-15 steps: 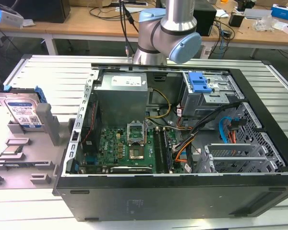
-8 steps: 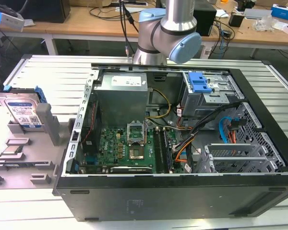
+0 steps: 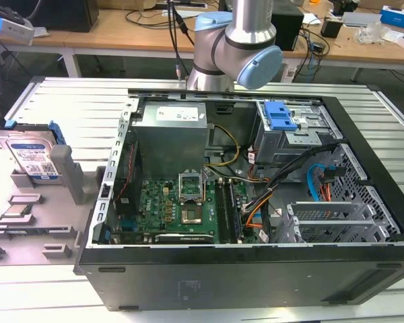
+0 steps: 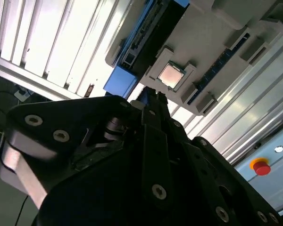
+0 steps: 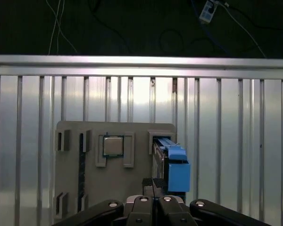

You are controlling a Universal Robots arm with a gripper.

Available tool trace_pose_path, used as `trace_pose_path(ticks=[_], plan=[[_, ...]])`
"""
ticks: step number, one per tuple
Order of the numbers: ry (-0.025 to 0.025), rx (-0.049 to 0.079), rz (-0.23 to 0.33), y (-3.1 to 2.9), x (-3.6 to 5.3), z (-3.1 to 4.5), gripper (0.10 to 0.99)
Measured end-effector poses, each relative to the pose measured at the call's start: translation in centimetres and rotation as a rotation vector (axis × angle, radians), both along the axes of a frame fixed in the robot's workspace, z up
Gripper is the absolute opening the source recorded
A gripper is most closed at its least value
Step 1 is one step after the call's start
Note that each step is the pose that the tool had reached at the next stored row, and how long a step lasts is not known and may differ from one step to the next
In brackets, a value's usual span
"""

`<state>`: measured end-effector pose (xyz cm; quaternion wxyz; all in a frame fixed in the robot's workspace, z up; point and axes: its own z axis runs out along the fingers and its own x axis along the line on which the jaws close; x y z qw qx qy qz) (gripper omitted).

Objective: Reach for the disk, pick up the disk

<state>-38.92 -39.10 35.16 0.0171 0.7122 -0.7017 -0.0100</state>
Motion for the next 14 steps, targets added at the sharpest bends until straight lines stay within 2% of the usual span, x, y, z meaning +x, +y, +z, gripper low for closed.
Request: trace_pose_path(ticks=[3,4,6,7,8,9,12,14], plan=[[0.0,0.0,-0.001,0.0,0.0,0.0,0.298],[0.0,0.0,-0.001,0.0,0.0,0.0,0.298],[0.0,0.0,-0.002,0.0,0.0,0.0,0.42],[0.0,0.0,-0.002,0.0,0.0,0.0,0.42],[0.0,0.0,-0.003,0.0,0.0,0.0,0.537],[-0.0002,0.0,-0.003,0.02,0.0,-0.01,0.604],[0.0,0.0,-0.003,0.62,0.01,0.0,0.604],[0.0,-0.001,-0.003,1.36,0.0,0.0,0.604]])
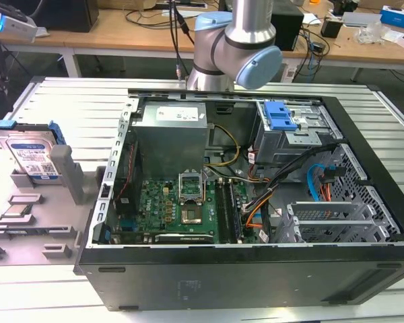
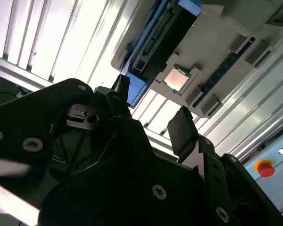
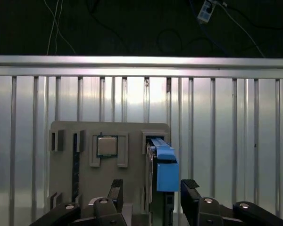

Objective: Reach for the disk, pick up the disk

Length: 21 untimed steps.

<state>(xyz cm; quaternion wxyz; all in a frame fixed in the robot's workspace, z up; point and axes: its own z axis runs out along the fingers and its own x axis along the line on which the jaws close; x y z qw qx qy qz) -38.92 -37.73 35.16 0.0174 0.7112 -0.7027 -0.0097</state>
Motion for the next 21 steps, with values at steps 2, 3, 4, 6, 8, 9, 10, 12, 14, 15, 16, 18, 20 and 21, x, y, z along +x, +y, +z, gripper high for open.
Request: trace_pose_path(ticks=[2,3,4,6,8,9,10,12,14,15,16,18,20,21], plan=[[-0.0001,0.0,0.0,0.38,0.0,0.0,0.604],[-0.0001,0.0,0.0,0.45,0.0,-0.01,0.604],[-0.0001,0.0,0.0,0.48,0.0,-0.04,0.604],[-0.0001,0.0,0.0,0.49,0.01,-0.15,0.604],[-0.0001,0.0,0.0,0.49,0.0,-0.39,0.604],[0.0,0.0,0.0,0.49,0.0,-0.47,0.604],[0.0,0.0,0.0,0.49,0.0,-0.55,0.604],[0.0,0.0,0.0,0.49,0.0,-0.76,0.604],[0.0,0.0,0.0,0.49,0.0,-1.15,0.604],[0.0,0.0,0.0,0.49,0.0,-1.37,0.604],[0.0,0.0,0.0,0.49,0.0,-1.52,0.604],[0.0,0.0,0.0,0.49,0.0,-1.78,0.604],[-0.0001,0.0,0.001,0.49,0.0,-2.16,0.604],[-0.0001,0.0,0.002,0.49,0.0,-2.4,0.604]])
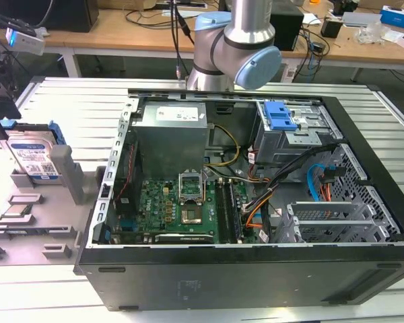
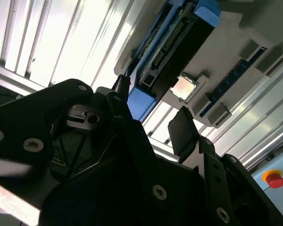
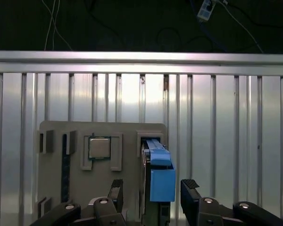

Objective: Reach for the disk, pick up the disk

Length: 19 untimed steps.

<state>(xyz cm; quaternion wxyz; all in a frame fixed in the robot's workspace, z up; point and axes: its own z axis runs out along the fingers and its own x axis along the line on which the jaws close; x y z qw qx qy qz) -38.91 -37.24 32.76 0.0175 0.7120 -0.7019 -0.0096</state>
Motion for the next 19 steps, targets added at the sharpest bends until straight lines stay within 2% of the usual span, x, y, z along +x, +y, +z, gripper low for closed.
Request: trace_pose_path(ticks=[6,19], plan=[[0.0001,0.0,0.002,0.0,0.0,-0.7,0.604],[0.0,0.0,0.002,0.0,0.0,-1.59,0.604]])
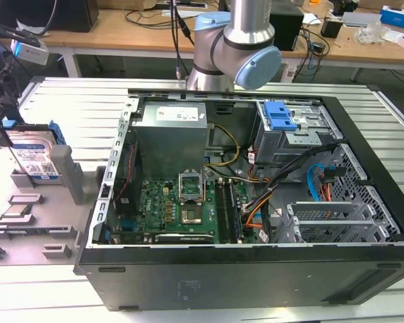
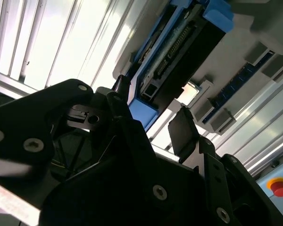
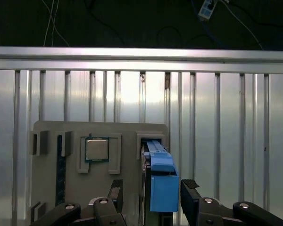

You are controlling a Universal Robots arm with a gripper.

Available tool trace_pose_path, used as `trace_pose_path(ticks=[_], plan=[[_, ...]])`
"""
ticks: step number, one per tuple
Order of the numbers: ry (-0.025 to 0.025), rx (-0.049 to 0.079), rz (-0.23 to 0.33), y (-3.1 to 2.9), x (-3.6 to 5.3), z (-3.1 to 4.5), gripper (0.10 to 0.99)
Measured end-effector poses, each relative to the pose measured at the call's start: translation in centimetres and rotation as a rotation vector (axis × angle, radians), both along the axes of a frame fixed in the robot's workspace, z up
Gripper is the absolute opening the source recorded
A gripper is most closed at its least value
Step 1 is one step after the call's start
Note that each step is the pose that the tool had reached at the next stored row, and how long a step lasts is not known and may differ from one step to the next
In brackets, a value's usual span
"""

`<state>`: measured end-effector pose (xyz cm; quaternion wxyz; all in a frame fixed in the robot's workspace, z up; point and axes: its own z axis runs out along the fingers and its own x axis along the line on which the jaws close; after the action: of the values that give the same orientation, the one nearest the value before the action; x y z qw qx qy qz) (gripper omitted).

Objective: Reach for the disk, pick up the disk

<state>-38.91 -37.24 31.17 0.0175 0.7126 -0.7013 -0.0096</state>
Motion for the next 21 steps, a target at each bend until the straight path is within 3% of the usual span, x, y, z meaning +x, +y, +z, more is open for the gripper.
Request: trace_pose_path(ticks=[9,13,21], plan=[[0.0,0.0,0.0,0.0,0.0,-0.6,0.604],[0.0,0.0,0.0,0.0,0.0,-1.57,0.604],[0.0001,0.0,0.0,0.18,0.0,-2.03,0.604]])
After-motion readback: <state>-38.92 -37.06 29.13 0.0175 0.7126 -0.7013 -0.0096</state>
